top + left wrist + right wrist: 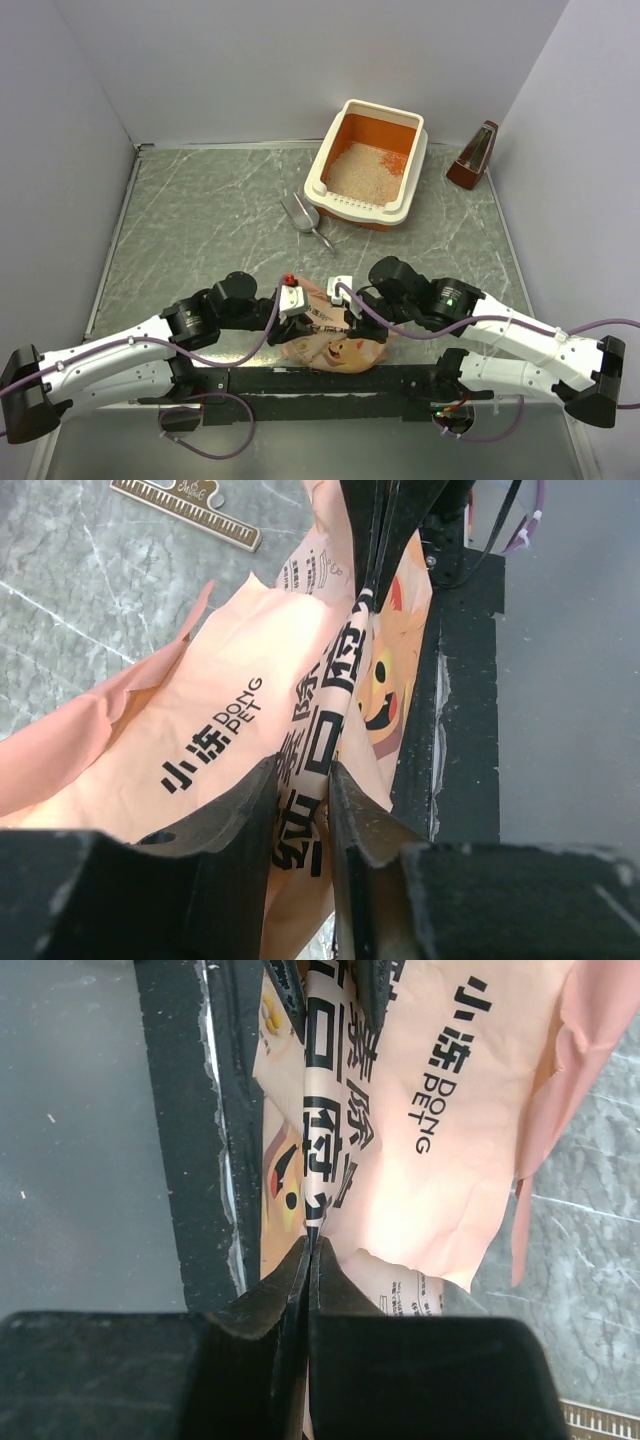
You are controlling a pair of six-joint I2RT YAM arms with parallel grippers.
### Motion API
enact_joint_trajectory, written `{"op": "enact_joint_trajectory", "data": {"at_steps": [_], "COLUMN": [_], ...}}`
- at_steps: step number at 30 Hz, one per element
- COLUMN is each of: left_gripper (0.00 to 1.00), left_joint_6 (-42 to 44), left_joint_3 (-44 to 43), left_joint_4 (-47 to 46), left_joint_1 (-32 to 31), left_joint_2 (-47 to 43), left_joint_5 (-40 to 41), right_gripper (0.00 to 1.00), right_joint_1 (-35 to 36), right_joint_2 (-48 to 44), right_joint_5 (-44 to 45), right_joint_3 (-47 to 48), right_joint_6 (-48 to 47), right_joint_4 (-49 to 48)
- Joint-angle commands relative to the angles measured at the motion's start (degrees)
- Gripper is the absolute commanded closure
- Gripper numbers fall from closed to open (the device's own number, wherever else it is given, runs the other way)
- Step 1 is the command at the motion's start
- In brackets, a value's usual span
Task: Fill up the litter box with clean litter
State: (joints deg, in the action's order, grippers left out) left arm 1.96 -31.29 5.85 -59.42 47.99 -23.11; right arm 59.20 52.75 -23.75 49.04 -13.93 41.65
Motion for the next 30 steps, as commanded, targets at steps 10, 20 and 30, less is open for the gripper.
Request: {"op": "enact_joint_trajectory", "data": {"at_steps": [10, 20, 30], "left_gripper": [0.74, 0.99, 0.99], "left_joint_6": [2.61, 3.84, 10.16], "left_joint_3": [-0.97, -3.78, -11.33], "left_joint_4": [3.56, 6.10, 17.26], "left_joint_1": [0.79, 1.67, 3.51], "left_joint_2": [7.30, 11.08, 7.12], "left_joint_5": [1.40, 1.57, 16.95], "right_gripper": [1.00, 1.00, 1.00], "right_joint_1": [-0.75, -1.10, -3.65], "right_joint_2": [-7.05, -7.40, -2.57], "right_joint_5": [2.47, 4.76, 6.26], "right_joint_3": [1.41, -0.17, 2.91], "right_joint_6": [1.80, 1.98, 2.25], "right_joint_4": [-2.80, -4.03, -8.77]}}
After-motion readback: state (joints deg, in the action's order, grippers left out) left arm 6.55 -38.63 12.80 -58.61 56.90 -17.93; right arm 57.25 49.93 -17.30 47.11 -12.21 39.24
